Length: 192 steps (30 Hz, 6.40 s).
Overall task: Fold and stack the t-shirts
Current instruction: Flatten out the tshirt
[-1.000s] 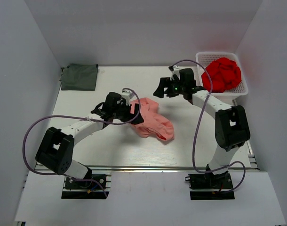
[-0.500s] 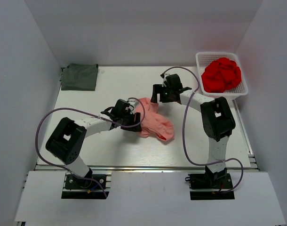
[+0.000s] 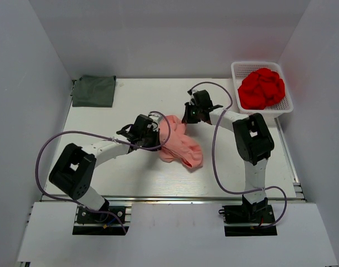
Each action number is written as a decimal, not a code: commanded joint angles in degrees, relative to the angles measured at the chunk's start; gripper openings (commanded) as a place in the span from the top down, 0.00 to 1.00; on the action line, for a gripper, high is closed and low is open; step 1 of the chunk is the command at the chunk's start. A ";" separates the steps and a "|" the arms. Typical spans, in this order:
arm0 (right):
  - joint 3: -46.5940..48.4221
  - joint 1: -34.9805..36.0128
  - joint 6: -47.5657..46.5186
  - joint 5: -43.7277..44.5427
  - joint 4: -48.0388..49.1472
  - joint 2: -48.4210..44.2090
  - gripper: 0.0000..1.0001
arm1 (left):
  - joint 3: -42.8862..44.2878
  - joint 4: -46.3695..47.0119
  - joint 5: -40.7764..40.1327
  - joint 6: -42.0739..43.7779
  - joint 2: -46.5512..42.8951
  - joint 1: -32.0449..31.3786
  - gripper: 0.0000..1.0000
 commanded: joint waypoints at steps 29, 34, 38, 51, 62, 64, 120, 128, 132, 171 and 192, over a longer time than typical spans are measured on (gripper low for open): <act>-15.76 -0.77 -18.05 46.08 26.65 -53.14 1.00 | 11.83 -4.37 -51.00 3.33 -35.54 0.47 1.00; -13.75 -0.77 -25.00 47.22 28.05 -59.30 1.00 | 14.55 -0.76 -51.53 8.08 -42.39 0.47 1.00; -12.16 -0.77 -30.88 50.12 30.16 -63.77 1.00 | 17.01 -1.28 -56.87 9.14 -45.92 0.47 1.00; -26.17 -0.95 -23.80 54.78 23.33 -68.19 1.00 | 12.81 -1.12 -57.08 6.86 -41.89 1.08 1.00; -30.99 -5.78 11.90 46.69 5.69 -31.38 1.00 | 13.22 -8.47 -54.16 -7.11 -2.18 9.43 1.00; -24.86 -6.57 13.49 46.43 -0.82 -24.97 1.00 | 19.00 -14.34 -54.95 -10.00 2.74 10.92 0.76; -7.83 1.42 -6.02 -3.23 9.67 -15.69 1.00 | -4.96 -26.42 -19.43 -11.15 -4.25 -14.91 1.00; -11.45 1.42 -8.30 1.76 12.15 -26.95 1.00 | 4.09 -23.27 -44.11 -11.52 -23.20 -14.91 1.00; -11.63 1.34 -9.71 6.34 11.27 -32.76 1.00 | 6.91 -13.97 -49.85 -3.46 -32.90 -14.91 1.00; 6.22 1.25 -25.01 5.38 -3.16 -68.98 1.00 | 47.44 -1.58 -30.14 31.99 -35.30 -13.33 1.00; 15.52 -2.53 -11.74 13.30 -7.28 -4.56 0.14 | 56.65 -4.18 -56.64 20.48 31.51 7.58 0.00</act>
